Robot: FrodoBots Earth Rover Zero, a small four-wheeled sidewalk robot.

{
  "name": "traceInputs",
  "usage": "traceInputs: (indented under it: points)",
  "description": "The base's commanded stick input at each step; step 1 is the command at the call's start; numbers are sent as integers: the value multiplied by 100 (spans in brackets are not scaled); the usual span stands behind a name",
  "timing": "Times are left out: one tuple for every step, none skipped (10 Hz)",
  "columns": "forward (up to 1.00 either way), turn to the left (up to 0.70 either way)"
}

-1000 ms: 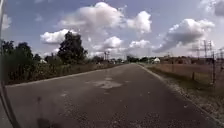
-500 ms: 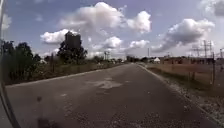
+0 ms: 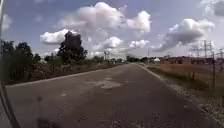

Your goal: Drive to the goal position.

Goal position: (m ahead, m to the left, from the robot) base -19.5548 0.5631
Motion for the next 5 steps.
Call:
traceInputs:
  points:
    - [4, 0]
    - [4, 0]
    - [4, 0]
    - [4, 0]
    - [4, 0]
